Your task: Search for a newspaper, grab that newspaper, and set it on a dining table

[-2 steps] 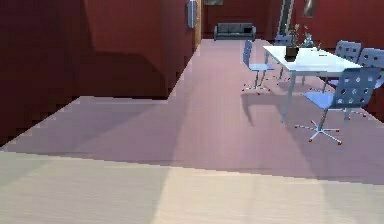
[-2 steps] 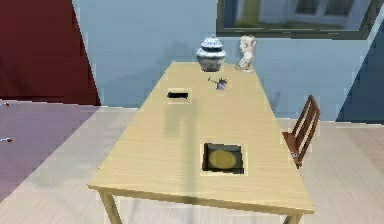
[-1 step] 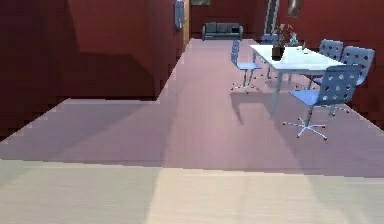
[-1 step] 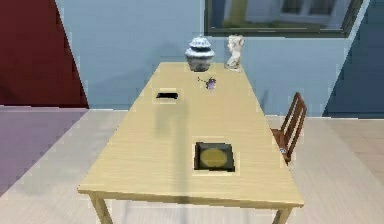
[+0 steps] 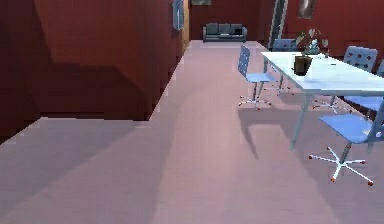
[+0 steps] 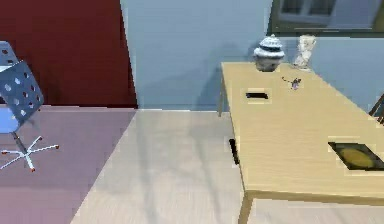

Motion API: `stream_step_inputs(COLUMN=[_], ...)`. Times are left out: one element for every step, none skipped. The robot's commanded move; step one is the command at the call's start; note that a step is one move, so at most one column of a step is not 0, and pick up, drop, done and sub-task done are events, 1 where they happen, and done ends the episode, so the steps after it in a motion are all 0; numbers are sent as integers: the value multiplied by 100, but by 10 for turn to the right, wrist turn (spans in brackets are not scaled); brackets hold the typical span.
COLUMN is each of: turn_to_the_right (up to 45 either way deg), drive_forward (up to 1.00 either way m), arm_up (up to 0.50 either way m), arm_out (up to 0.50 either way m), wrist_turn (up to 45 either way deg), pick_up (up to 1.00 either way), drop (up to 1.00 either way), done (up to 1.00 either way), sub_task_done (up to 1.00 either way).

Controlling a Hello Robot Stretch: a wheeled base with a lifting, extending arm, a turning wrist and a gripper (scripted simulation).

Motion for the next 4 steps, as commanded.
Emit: stream_step_inputs(turn_to_the_right=[30,0,0,0], drive_forward=[0,100,100,100], arm_up=[0,0,0,0], arm_out=[0,0,0,0], wrist_turn=[0,0,0,0], pick_up=[0,0,0,0], drop=[0,0,0,0], done=[0,0,0,0], sub_task_done=[0,0,0,0])
